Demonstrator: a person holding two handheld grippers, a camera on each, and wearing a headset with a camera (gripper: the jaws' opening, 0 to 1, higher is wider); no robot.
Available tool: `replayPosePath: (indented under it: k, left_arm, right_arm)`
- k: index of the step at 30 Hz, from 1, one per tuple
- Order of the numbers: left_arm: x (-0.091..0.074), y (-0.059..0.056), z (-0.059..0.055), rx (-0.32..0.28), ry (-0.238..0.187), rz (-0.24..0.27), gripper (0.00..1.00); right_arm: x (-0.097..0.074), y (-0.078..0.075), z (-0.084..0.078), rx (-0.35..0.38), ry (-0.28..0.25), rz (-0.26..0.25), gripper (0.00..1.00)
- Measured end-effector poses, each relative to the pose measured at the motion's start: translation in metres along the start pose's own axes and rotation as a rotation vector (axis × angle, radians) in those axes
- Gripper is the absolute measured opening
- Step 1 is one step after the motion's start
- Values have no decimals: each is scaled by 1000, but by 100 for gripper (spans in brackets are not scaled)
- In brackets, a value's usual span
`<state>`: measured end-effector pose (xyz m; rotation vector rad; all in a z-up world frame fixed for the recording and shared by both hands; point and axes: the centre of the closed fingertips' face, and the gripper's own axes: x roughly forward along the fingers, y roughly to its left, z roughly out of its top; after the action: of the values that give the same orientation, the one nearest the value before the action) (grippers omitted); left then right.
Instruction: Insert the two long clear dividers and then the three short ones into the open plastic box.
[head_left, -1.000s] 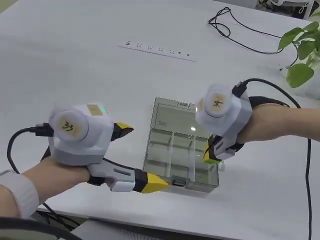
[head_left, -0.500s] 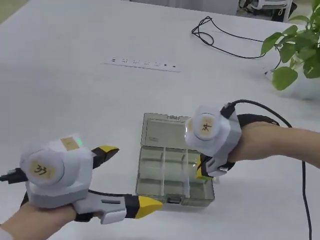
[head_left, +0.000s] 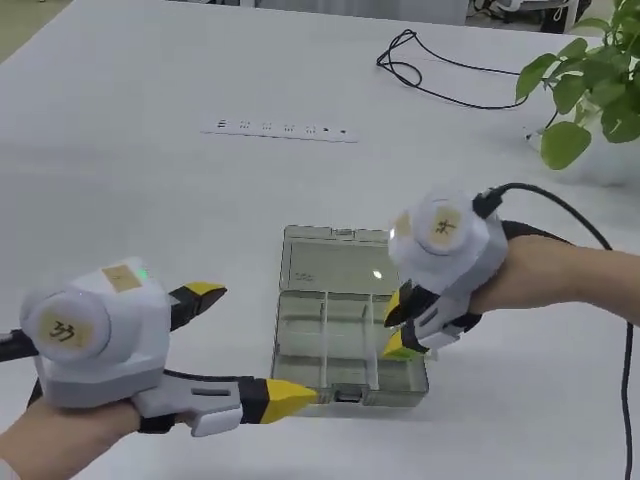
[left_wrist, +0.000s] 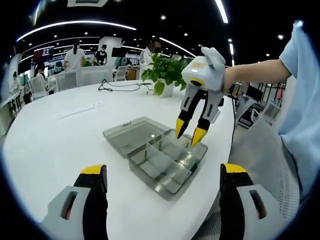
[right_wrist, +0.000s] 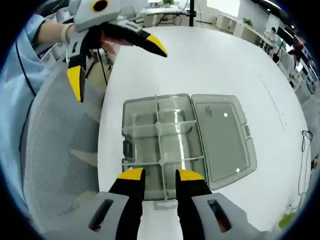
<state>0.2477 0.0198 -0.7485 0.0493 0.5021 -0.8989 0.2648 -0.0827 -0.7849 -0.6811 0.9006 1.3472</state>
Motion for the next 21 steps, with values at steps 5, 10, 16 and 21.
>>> replayPosePath:
  k: [5, 10, 16, 21]
  left_arm:
    - [-3, -2, 5, 9, -17, 1, 97]
    - [-6, -9, 2, 22, -3, -5, 98]
    - [-13, -17, 4, 22, 3, 7, 100]
    - [-20, -29, 4, 29, 11, 11, 100]
  right_arm:
    - [-27, 12, 2, 87, -175, -63, 45]
    - [-56, 20, -21, 206, -268, -177, 62]
    - [-81, 42, -55, 371, -367, -279, 74]
    - [-87, 68, -79, 456, -403, -317, 78]
